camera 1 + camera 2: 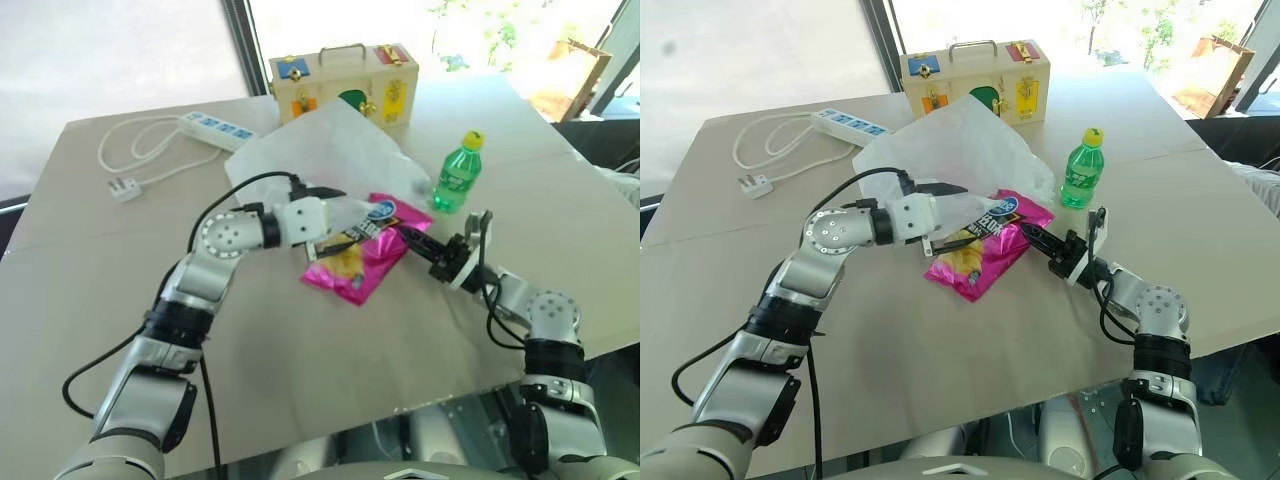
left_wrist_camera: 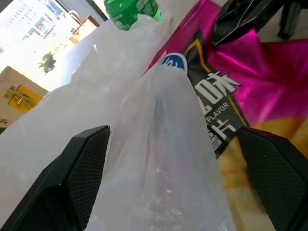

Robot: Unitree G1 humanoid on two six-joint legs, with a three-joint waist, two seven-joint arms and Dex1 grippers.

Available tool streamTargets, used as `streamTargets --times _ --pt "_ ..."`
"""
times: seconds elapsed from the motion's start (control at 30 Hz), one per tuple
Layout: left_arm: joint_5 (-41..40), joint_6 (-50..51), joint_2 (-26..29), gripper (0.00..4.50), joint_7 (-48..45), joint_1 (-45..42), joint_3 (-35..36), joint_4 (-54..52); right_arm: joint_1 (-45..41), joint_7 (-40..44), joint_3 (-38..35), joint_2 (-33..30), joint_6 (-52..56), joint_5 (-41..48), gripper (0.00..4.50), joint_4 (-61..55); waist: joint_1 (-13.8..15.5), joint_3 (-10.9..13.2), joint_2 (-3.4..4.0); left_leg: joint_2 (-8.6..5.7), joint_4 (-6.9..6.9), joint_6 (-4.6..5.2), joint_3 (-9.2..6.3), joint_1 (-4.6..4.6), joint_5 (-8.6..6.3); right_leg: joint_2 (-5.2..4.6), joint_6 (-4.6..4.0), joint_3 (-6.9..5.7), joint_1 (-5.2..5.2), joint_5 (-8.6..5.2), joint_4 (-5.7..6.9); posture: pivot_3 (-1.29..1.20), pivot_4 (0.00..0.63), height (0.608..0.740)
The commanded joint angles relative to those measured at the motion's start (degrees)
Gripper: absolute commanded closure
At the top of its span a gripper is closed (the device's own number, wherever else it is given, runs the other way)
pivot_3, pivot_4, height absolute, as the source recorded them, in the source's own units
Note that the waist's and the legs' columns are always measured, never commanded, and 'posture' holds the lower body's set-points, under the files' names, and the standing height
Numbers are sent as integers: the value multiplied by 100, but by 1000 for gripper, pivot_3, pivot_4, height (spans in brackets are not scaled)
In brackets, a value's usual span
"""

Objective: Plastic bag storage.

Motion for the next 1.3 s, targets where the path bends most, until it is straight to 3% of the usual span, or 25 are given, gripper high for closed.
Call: streamTargets --times 0.03,0.1,0.3,0.37,0.53,0.67,0.87,1.13,1.2,1.3 --pt "-9 -51 -106 274 102 -93 42 71 -72 84 -43 12 -68 81 4500 -137 -6 0 0 0 -1 0 0 0 0 0 0 2 0 0 1 0 150 740" --pt "-82 26 -162 783 138 -119 112 83 -56 84 -55 9 -76 76 4500 -143 -15 0 0 0 -2 0 -1 -1 0 0 0 3 -1 0 2 0 150 740" --pt "-211 323 -277 3673 270 -133 281 16 7 74 -42 32 -102 78 4500 -175 -33 0 0 1 -1 0 -1 -1 0 -2 0 3 -1 0 3 0 150 740" --pt "-204 383 -284 4410 313 -125 301 -24 -20 69 -37 46 -117 68 4500 -147 -35 0 0 1 -1 0 -2 -1 0 -2 0 3 -1 0 3 0 150 740" --pt "-493 511 -304 4410 424 -35 562 -262 -67 67 -37 63 -138 48 4500 -110 -37 0 0 1 0 0 -2 -2 0 -2 1 3 -1 0 4 0 150 740" --pt "-2090 1250 -475 4410 421 518 1540 -1504 -14 -11 -39 112 -123 92 4500 -256 -85 0 0 1 -1 0 -4 -5 0 -3 1 2 -2 0 4 0 150 740" --pt "-3928 2266 -348 4410 369 1744 2344 -3270 33 -239 -93 296 104 429 4500 -492 -96 -2 1 5 -5 0 -6 -1 0 0 0 4 -2 0 1 0 150 740" --pt "-3908 1901 353 4410 -660 3551 2391 -3950 -705 -5 -95 42 323 301 4500 595 -70 -5 6 4 -7 -3 15 22 1 33 -1 7 5 1 -6 0 150 740" --pt "-3568 1663 470 4410 -716 3660 2320 -3846 -962 199 -47 -162 316 103 4500 1082 -4 -6 5 4 -8 -4 17 26 2 32 -3 10 7 1 -6 0 150 740" --pt "-2564 1184 345 4410 -51 3276 2162 -3454 -1238 518 77 -415 320 -172 4500 1527 84 -6 5 5 -13 -5 21 35 2 32 -3 11 16 2 -11 0 150 740"
